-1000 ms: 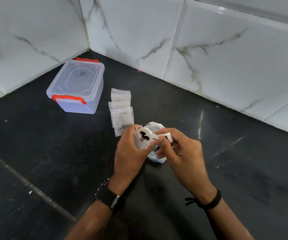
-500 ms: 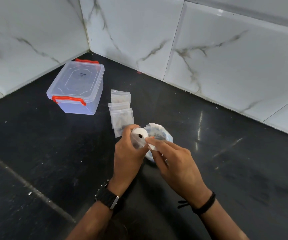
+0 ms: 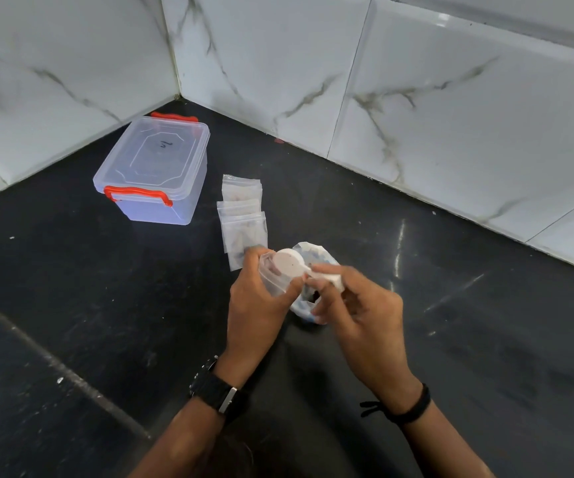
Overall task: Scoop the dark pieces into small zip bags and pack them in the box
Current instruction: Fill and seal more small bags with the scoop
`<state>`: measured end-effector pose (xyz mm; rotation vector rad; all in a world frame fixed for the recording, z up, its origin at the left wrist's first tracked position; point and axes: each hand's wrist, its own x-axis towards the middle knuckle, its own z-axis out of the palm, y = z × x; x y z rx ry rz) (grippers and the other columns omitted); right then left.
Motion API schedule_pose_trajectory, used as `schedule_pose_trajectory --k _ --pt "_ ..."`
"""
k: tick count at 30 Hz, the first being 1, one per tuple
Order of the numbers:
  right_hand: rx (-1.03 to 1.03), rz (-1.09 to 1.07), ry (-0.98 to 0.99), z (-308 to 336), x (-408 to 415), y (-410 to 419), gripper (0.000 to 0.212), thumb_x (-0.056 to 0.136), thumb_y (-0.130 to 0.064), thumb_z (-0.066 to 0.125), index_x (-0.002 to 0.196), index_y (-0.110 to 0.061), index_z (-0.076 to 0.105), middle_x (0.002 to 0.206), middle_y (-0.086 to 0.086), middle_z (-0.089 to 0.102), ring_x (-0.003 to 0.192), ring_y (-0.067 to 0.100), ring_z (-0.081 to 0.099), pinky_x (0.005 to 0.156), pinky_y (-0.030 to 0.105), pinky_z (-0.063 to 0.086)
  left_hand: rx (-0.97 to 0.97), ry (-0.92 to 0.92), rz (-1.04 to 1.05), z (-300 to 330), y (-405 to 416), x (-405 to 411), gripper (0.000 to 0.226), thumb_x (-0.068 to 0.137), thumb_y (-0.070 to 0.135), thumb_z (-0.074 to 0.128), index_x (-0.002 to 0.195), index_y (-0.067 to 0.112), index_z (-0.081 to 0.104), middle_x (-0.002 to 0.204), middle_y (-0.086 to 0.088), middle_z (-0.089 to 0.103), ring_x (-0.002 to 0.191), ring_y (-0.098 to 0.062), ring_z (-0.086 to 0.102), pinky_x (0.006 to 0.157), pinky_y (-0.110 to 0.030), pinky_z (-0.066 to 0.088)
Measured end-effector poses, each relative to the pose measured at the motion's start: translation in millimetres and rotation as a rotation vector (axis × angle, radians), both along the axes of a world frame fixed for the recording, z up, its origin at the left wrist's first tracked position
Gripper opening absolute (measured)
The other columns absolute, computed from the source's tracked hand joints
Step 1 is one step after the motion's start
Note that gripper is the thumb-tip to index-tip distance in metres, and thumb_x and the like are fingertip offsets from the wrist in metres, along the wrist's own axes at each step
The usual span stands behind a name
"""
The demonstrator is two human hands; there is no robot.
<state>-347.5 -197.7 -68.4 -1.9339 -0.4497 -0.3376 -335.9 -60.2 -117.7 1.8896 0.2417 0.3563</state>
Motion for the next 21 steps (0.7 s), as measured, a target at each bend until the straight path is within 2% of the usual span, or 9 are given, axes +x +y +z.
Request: schedule_pose_trajectory --k 2,5,8,10,12,15,17,21 --pt "0.070 -0.044 0.048 1 7 -4 0.017 0.091 -0.031 0.053 0.099 -0.024 0.066 0.078 -0.002 0.070 0.065 0.013 0.069 0.060 0.036 0.058 0.013 0.074 -0.004 -4 -1 0 0.049 0.075 0.037 0.078 0.110 0.027 0.044 0.106 0.007 0.060 0.095 -0.010 0.060 0.076 -0.020 0.048" --pt "-0.009 -0.101 0.055 -1 20 -13 0.016 0.091 -0.026 0.053 0.092 -0.017 0.065 0.076 -0.003 0.067 0.066 0.015 0.066 0.060 0.039 0.055 0.030 0.180 -0.013 -8 -2 -2 0.054 0.077 0.044 0.074 0.114 0.026 0.040 0.116 0.005 0.054 0.102 -0.012 0.056 0.072 -0.016 0.041" --pt "-0.325 -0.030 0.083 -6 34 -23 0.008 0.091 -0.015 0.057 0.090 -0.015 0.065 0.077 -0.004 0.066 0.069 0.012 0.063 0.064 0.033 0.052 0.072 0.237 -0.033 -11 -4 -3 0.055 0.076 0.049 0.072 0.112 0.028 0.036 0.114 0.008 0.050 0.100 -0.011 0.053 0.077 -0.023 0.041" --pt "-0.571 0.076 0.042 -9 40 -28 0.010 0.092 -0.015 0.055 0.092 -0.013 0.065 0.081 -0.001 0.067 0.071 0.013 0.061 0.067 0.036 0.052 0.101 0.261 -0.055 -11 -6 -3 0.057 0.074 0.049 0.074 0.109 0.030 0.033 0.110 0.010 0.048 0.097 -0.010 0.051 0.078 -0.025 0.043" --pt "-0.726 0.148 0.039 -11 43 -30 0.015 0.093 -0.017 0.053 0.098 -0.010 0.065 0.089 0.004 0.067 0.076 0.020 0.061 0.070 0.040 0.052 0.106 0.281 -0.073 -12 -8 -2 0.058 0.073 0.045 0.076 0.107 0.030 0.031 0.107 0.009 0.049 0.094 -0.011 0.053 0.078 -0.028 0.047" --pt "-0.803 0.182 0.045 -9 45 -30 0.020 0.096 -0.020 0.049 0.104 -0.009 0.064 0.097 0.007 0.066 0.081 0.023 0.061 0.072 0.039 0.051 0.079 0.276 -0.086 -10 -11 0 0.051 0.077 0.033 0.076 0.107 0.027 0.035 0.102 0.006 0.054 0.090 -0.013 0.058 0.077 -0.029 0.051" --pt "-0.831 0.177 0.045 -7 47 -28 0.022 0.097 -0.021 0.045 0.102 -0.008 0.062 0.094 0.006 0.065 0.078 0.023 0.060 0.069 0.036 0.049 0.043 0.241 -0.094 -8 -12 2 0.045 0.079 0.025 0.073 0.109 0.022 0.039 0.101 0.003 0.056 0.089 -0.013 0.059 0.074 -0.026 0.050" --pt "-0.910 0.105 0.079 -8 51 -27 0.021 0.098 -0.023 0.043 0.089 -0.009 0.055 0.077 -0.001 0.051 0.068 0.017 0.048 0.059 0.026 0.033 -0.001 0.158 -0.081 -6 -15 6 0.041 0.081 0.015 0.070 0.112 0.019 0.042 0.101 0.005 0.056 0.087 -0.008 0.058 0.071 -0.016 0.047"
